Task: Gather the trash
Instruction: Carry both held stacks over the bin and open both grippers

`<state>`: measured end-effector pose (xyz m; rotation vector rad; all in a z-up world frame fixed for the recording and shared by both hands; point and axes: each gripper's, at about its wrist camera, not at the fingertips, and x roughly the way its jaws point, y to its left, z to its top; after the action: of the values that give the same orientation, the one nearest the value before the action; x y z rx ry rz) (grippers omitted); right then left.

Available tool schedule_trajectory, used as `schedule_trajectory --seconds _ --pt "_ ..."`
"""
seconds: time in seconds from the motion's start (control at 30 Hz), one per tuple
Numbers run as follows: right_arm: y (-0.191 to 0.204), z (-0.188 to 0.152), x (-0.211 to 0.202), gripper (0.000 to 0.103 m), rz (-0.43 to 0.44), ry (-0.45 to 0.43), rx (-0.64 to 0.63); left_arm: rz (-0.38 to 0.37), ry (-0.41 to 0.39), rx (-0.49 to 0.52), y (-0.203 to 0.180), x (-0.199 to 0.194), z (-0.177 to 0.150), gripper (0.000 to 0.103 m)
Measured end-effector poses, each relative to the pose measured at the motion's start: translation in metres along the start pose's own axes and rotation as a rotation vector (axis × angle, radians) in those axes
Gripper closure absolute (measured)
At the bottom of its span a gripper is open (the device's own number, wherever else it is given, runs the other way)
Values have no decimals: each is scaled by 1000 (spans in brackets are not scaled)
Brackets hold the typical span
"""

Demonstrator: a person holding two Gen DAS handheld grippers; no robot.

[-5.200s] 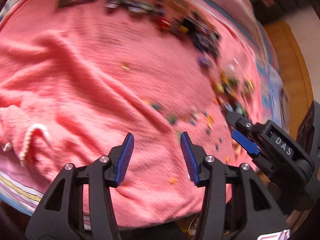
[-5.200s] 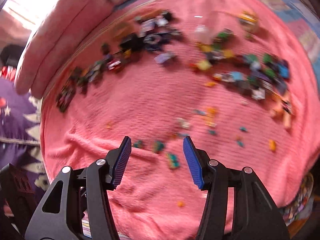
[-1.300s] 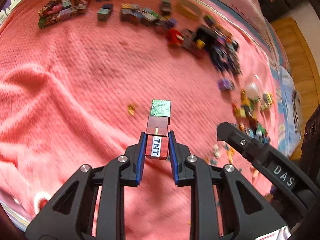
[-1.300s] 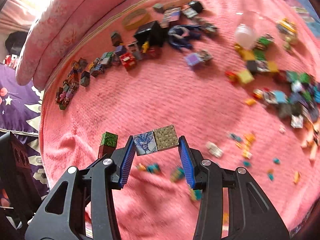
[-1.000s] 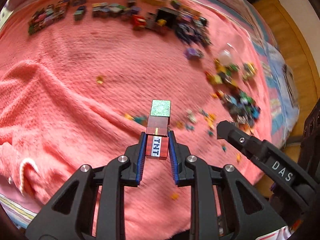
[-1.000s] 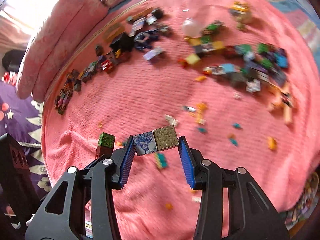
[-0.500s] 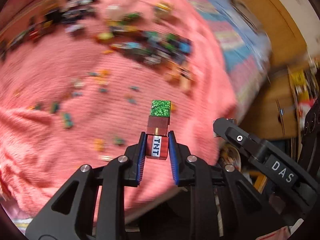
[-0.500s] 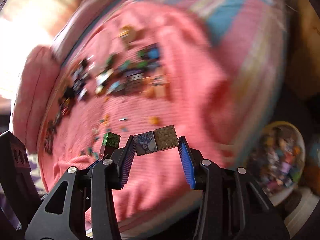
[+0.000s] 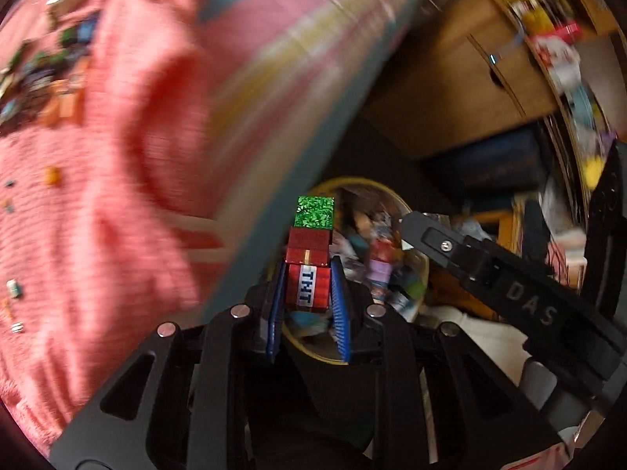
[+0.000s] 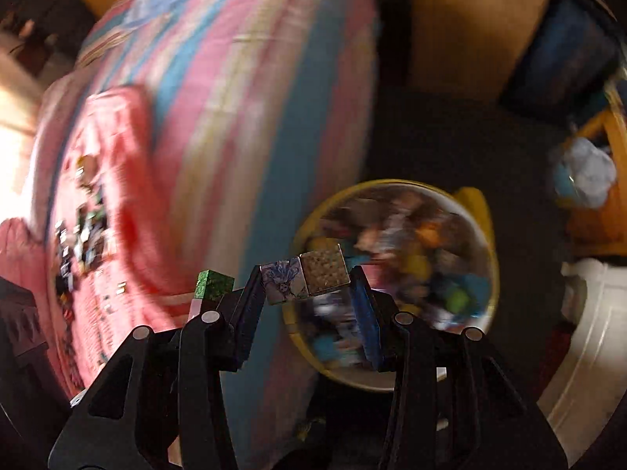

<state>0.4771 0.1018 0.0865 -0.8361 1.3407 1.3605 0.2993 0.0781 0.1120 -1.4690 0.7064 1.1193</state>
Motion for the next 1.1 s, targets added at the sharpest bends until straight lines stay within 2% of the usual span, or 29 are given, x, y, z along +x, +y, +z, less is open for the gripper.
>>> schedule_trajectory --seconds 0.13,0.33,0.67,0.87,1.03,1.1 --pt "-31 0 12 60 -23 24 59 -1 61 37 -20 32 -5 82" --pt "-47 9 32 60 -45 42 43 16 125 5 -20 66 -16 82" --pt "-30 24 78 60 -69 100 -66 62 135 -90 2 91 -24 82" --pt "-28 27 95 59 -88 117 -102 52 159 -113 9 106 -27 82" --pt "-25 28 99 57 -104 118 -138 46 182 -105 8 115 -30 81" --pt "-24 26 99 48 -103 126 -132 48 199 -104 11 120 -31 79"
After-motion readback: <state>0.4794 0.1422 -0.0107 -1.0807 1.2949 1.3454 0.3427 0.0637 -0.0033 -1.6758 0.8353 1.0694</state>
